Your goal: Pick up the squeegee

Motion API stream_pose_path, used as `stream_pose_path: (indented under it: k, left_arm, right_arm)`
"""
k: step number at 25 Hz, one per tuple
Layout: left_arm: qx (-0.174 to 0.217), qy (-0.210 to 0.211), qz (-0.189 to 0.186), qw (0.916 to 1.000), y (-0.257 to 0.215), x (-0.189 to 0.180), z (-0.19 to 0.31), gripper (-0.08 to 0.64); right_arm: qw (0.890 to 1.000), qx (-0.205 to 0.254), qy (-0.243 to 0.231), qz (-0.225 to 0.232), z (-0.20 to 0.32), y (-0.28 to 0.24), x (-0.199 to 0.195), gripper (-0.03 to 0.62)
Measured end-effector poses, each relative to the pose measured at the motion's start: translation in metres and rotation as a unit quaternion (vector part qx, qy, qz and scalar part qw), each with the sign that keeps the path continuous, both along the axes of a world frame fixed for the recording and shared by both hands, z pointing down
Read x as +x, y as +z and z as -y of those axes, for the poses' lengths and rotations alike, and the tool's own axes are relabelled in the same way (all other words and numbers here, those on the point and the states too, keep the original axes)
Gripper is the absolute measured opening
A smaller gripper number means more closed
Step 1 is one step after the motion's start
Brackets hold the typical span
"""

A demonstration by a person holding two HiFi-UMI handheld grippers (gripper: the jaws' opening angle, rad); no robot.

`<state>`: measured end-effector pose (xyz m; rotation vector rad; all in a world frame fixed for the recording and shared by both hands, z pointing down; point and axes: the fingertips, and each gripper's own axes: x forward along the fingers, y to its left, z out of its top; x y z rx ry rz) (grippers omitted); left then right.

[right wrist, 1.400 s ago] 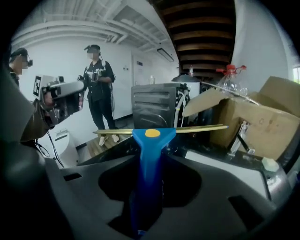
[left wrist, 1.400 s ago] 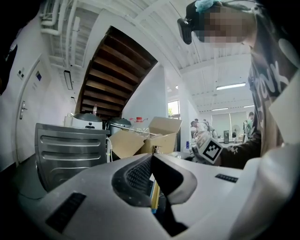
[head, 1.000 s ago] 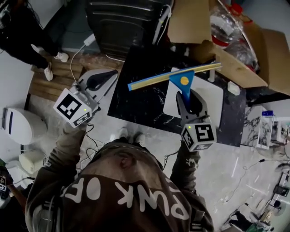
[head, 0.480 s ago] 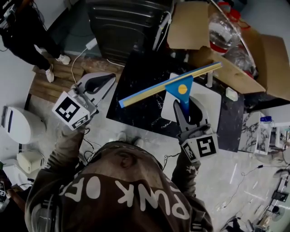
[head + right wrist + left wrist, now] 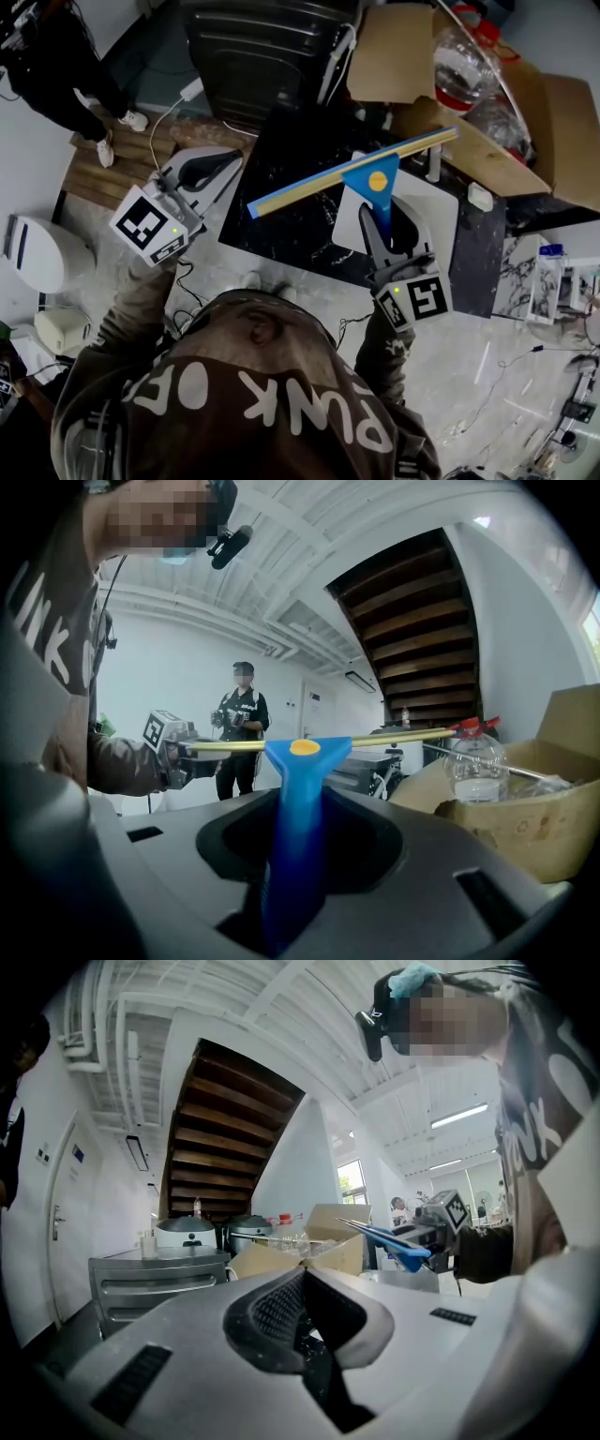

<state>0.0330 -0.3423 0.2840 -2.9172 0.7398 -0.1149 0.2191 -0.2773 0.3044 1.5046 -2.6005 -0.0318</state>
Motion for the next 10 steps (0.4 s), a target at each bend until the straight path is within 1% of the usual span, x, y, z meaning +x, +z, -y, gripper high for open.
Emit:
stream_pose_path:
  k: [10]
  left_arm:
    - [-0.003, 0.006, 0.003, 1.0, 0.0033, 0.0067, -0.0035, 0.003]
  right_arm:
    - [1.0, -0.002, 0.001, 0.002, 0.0008, 0.0031, 0.0045, 0.141]
